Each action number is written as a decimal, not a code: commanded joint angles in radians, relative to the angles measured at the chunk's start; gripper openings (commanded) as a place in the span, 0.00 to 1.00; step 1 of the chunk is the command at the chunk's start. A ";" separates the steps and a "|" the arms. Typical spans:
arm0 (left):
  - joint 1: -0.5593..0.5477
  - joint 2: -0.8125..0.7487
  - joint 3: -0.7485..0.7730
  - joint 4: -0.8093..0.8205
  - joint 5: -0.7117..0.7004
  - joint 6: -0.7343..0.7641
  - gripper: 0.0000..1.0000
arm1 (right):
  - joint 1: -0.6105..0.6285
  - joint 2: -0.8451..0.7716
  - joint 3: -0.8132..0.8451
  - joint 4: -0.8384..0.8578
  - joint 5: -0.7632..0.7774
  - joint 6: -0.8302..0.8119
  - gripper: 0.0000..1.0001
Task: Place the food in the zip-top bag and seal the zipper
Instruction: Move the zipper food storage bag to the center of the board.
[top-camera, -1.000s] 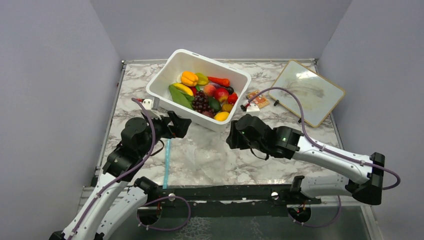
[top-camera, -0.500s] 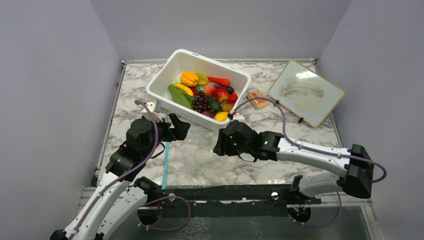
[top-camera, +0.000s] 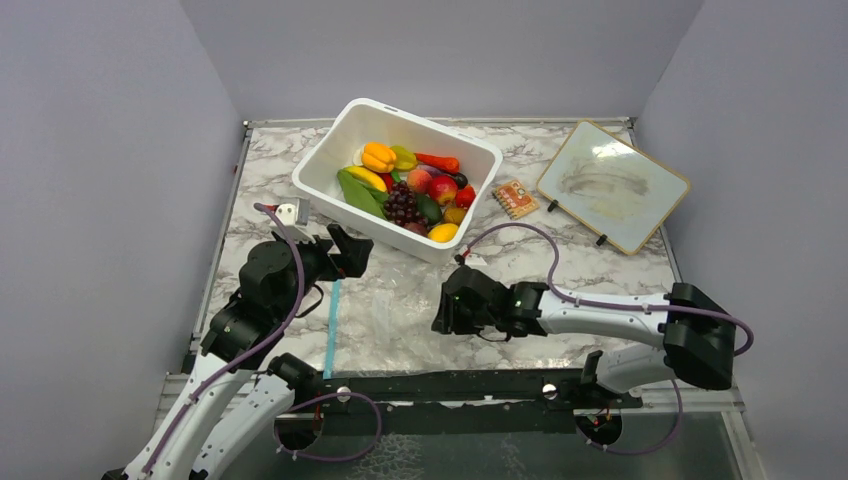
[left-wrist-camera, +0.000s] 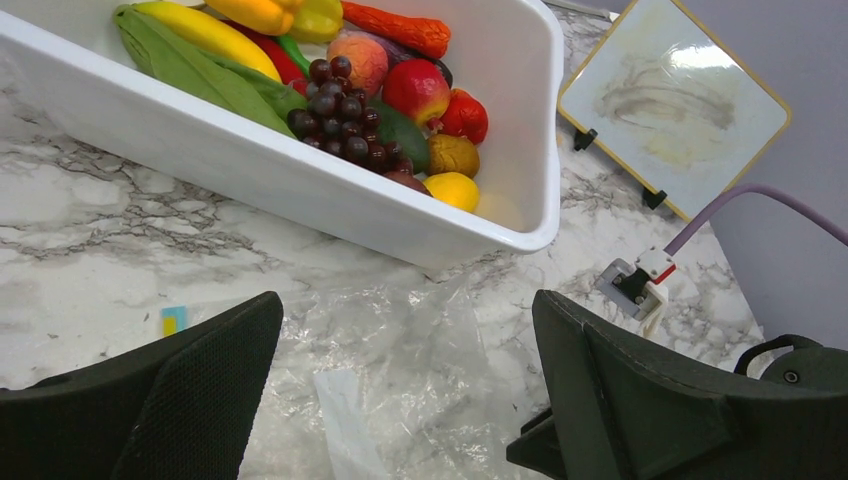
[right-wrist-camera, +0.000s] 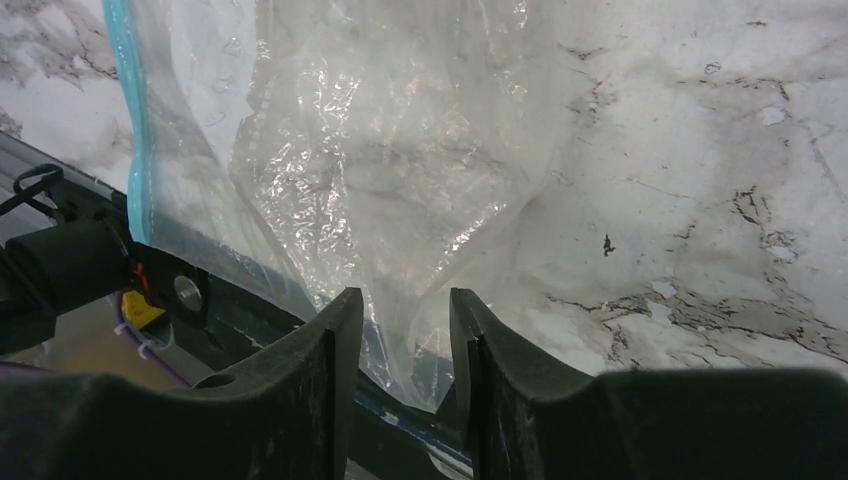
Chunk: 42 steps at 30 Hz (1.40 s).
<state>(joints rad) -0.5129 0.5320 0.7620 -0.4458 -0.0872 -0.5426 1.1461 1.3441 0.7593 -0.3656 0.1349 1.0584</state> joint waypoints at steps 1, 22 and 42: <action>-0.006 0.000 -0.007 -0.014 -0.013 0.013 1.00 | 0.007 0.051 0.027 0.056 -0.032 -0.004 0.37; -0.006 0.015 -0.091 -0.010 0.030 0.008 1.00 | -0.014 -0.021 0.042 -0.399 0.299 -0.048 0.01; -0.006 -0.006 -0.122 0.009 0.026 0.027 1.00 | -0.243 0.041 0.207 -0.697 0.534 -0.089 0.34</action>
<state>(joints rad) -0.5133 0.5488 0.6464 -0.4572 -0.0605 -0.5312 0.9035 1.3678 0.8845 -0.9897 0.6052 0.9833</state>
